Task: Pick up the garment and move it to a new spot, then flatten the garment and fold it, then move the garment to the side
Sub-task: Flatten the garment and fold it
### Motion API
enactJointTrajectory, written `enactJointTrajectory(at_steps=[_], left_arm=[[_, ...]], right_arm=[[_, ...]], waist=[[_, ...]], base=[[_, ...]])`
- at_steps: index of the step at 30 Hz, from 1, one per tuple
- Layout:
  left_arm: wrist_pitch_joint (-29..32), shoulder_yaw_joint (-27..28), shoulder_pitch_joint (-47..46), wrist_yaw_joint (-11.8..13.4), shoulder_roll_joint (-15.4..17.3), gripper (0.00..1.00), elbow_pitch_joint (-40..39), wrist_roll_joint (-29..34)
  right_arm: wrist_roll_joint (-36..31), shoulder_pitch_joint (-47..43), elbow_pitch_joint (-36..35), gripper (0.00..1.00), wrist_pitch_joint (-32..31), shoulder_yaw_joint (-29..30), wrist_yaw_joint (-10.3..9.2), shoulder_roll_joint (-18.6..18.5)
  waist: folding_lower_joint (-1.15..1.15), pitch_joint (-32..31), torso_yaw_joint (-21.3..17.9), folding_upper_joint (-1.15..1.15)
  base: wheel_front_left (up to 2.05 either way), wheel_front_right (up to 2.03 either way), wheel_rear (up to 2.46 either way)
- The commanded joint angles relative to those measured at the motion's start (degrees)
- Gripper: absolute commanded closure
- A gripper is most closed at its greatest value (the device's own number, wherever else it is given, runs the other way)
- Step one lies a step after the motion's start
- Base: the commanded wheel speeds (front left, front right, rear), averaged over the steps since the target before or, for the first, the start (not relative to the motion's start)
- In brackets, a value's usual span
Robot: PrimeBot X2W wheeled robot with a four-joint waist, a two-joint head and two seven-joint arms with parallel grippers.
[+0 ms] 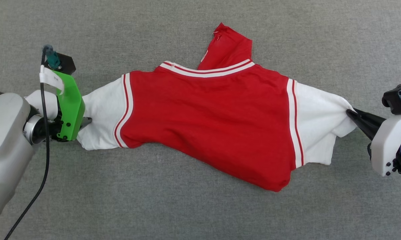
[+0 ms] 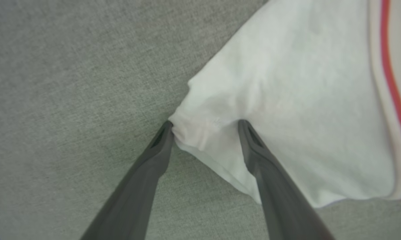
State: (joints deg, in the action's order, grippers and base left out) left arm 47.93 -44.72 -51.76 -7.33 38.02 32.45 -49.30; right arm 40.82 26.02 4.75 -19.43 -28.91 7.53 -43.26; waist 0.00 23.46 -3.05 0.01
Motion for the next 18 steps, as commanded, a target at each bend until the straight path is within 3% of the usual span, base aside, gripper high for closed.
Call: enactJointTrajectory(at_steps=[1,12,18], left_arm=[[-0.47,-2.22,2.03,-0.15,-1.29,1.00,1.56,-0.81],[-20.86,-4.92,-1.67,-0.15,2.09,1.00,-4.89,3.05],[-27.93,-3.52,-4.15,0.20,4.38,1.00,-12.33,5.56]], right_arm=[[-0.21,0.86,0.00,1.00,-0.09,-0.04,-0.04,0.19],[-1.63,1.16,0.78,1.00,7.05,2.80,-0.04,0.52],[-1.67,1.57,-1.14,1.00,10.03,6.06,-0.04,-0.22]], waist=[[0.00,-0.16,0.02,-0.01],[0.00,-6.82,1.75,-0.01],[0.00,-9.95,2.78,-0.01]], base=[[0.00,0.00,0.00],[0.00,0.00,0.00],[0.00,0.00,0.00]])
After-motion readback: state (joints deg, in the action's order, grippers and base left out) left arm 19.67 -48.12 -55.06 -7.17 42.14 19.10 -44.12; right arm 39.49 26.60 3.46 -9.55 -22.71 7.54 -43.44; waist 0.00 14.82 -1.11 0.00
